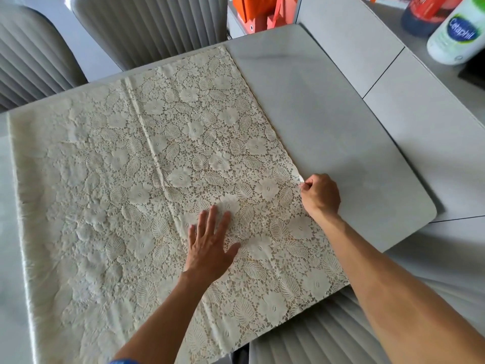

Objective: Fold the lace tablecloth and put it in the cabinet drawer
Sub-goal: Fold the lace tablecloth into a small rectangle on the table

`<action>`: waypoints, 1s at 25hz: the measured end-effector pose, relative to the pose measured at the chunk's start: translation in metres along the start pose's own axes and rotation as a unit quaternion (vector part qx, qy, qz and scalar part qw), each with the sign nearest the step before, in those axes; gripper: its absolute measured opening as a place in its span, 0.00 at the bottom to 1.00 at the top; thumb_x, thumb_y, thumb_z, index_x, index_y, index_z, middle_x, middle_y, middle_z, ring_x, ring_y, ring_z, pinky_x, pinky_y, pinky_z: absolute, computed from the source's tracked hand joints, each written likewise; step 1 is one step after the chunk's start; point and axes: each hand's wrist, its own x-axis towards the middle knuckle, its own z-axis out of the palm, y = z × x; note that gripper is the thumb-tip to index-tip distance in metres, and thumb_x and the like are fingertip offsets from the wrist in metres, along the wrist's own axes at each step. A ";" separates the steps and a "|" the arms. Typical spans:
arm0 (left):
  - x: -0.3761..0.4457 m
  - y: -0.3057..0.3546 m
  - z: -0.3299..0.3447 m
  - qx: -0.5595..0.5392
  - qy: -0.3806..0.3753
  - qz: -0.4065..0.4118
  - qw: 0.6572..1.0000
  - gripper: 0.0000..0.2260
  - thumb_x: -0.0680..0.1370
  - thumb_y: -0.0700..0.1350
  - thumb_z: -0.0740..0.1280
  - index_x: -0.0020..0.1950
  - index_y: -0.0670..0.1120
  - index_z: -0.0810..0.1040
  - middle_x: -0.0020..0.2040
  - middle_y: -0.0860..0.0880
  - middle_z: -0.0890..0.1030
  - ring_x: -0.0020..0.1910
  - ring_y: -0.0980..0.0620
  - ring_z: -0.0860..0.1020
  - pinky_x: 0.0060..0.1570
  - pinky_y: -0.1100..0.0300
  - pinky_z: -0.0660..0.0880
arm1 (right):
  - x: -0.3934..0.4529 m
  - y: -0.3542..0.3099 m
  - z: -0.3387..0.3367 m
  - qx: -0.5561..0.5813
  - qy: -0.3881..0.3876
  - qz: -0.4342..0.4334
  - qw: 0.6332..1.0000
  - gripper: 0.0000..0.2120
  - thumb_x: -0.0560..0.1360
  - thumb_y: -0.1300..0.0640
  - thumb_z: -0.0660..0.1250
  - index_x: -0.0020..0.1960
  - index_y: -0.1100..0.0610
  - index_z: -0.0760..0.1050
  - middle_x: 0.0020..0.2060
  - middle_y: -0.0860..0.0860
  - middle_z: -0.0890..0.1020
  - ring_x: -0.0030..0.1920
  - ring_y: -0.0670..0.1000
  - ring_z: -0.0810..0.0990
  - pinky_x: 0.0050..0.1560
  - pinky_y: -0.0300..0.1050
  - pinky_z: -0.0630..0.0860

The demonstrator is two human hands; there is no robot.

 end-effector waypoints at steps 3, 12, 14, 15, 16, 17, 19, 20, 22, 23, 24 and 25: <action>0.000 -0.001 0.001 -0.006 0.004 0.007 1.000 0.37 0.78 0.65 0.56 0.78 0.58 0.37 0.79 0.49 0.34 0.77 0.48 0.33 0.76 0.43 0.40 | 0.001 0.003 0.003 0.008 0.010 0.001 1.000 0.10 0.78 0.56 0.65 0.48 0.62 0.80 0.49 0.60 0.82 0.50 0.62 0.80 0.49 0.53 0.80; 0.002 -0.004 0.003 -0.004 -0.010 0.029 1.000 0.38 0.78 0.65 0.57 0.78 0.57 0.37 0.78 0.49 0.33 0.77 0.47 0.33 0.75 0.42 0.38 | -0.059 0.001 0.015 -0.073 0.084 -0.138 0.984 0.17 0.75 0.63 0.67 0.63 0.61 0.72 0.61 0.60 0.76 0.62 0.62 0.74 0.61 0.61 0.73; 0.000 -0.003 0.002 -0.010 -0.012 0.041 0.999 0.38 0.78 0.64 0.59 0.79 0.56 0.41 0.79 0.48 0.35 0.78 0.47 0.35 0.75 0.42 0.39 | -0.121 0.004 0.037 -0.081 -0.046 -0.260 0.961 0.24 0.79 0.57 0.63 0.74 0.57 0.66 0.74 0.59 0.67 0.74 0.61 0.64 0.73 0.61 0.62; -0.004 -0.006 0.002 -0.007 -0.002 0.047 0.999 0.37 0.78 0.63 0.61 0.80 0.56 0.45 0.80 0.48 0.38 0.78 0.46 0.38 0.75 0.42 0.42 | -0.145 0.013 0.043 -0.109 -0.107 -0.295 0.943 0.26 0.81 0.52 0.59 0.78 0.53 0.59 0.79 0.56 0.59 0.78 0.59 0.56 0.77 0.60 0.56; -0.011 -0.011 0.002 -0.003 0.014 0.046 0.999 0.35 0.77 0.62 0.62 0.79 0.56 0.51 0.81 0.48 0.43 0.79 0.46 0.43 0.76 0.41 0.46 | -0.155 0.030 0.043 -0.128 -0.133 -0.299 0.936 0.29 0.82 0.48 0.57 0.80 0.50 0.52 0.80 0.54 0.52 0.80 0.57 0.50 0.78 0.59 0.52; -0.019 -0.018 0.002 -0.003 0.034 0.031 0.999 0.32 0.77 0.62 0.63 0.78 0.56 0.55 0.81 0.47 0.48 0.79 0.45 0.47 0.75 0.41 0.51 | -0.156 0.051 0.038 -0.137 -0.125 -0.277 0.943 0.30 0.82 0.45 0.55 0.80 0.48 0.48 0.80 0.52 0.48 0.80 0.56 0.46 0.78 0.59 0.49; -0.042 -0.035 -0.001 -0.009 0.054 -0.022 0.998 0.30 0.77 0.61 0.63 0.76 0.55 0.60 0.79 0.47 0.54 0.77 0.44 0.53 0.72 0.39 0.59 | -0.149 0.088 0.017 -0.166 -0.094 -0.201 0.961 0.31 0.82 0.42 0.53 0.80 0.48 0.46 0.80 0.53 0.47 0.80 0.57 0.46 0.77 0.60 0.53; -0.053 -0.043 -0.003 -0.011 0.045 -0.047 0.998 0.30 0.77 0.61 0.62 0.77 0.55 0.60 0.79 0.48 0.54 0.77 0.44 0.53 0.71 0.39 0.61 | -0.145 0.097 0.007 -0.185 -0.096 -0.156 0.965 0.32 0.82 0.41 0.52 0.81 0.49 0.46 0.80 0.54 0.47 0.80 0.58 0.48 0.77 0.60 0.55; -0.075 -0.055 -0.005 -0.013 0.002 -0.093 0.996 0.31 0.78 0.62 0.60 0.78 0.56 0.54 0.80 0.49 0.48 0.78 0.44 0.49 0.71 0.37 0.60 | -0.149 0.086 0.005 -0.212 -0.109 -0.089 0.967 0.32 0.82 0.43 0.52 0.81 0.52 0.45 0.80 0.56 0.49 0.79 0.59 0.50 0.76 0.60 0.56; -0.086 -0.061 -0.006 -0.015 -0.020 -0.113 0.993 0.32 0.79 0.61 0.60 0.79 0.57 0.51 0.80 0.50 0.45 0.78 0.44 0.47 0.71 0.36 0.60 | -0.156 0.069 0.010 -0.203 -0.108 -0.077 0.970 0.32 0.82 0.45 0.53 0.80 0.53 0.46 0.80 0.56 0.51 0.79 0.59 0.53 0.76 0.60 0.58; -0.097 -0.068 -0.004 -0.019 -0.035 -0.124 0.991 0.33 0.79 0.60 0.61 0.79 0.57 0.49 0.80 0.50 0.43 0.78 0.44 0.45 0.71 0.35 0.60 | -0.164 0.052 0.014 -0.186 -0.114 -0.074 0.973 0.31 0.81 0.47 0.55 0.80 0.54 0.48 0.80 0.56 0.53 0.78 0.60 0.56 0.74 0.61 0.61; -0.106 -0.072 -0.002 -0.019 -0.047 -0.121 0.991 0.34 0.79 0.59 0.62 0.79 0.57 0.47 0.80 0.50 0.42 0.78 0.44 0.44 0.71 0.35 0.61 | -0.170 0.041 0.014 -0.174 -0.125 -0.068 0.974 0.31 0.81 0.48 0.57 0.79 0.54 0.51 0.79 0.56 0.55 0.77 0.60 0.59 0.72 0.61 0.64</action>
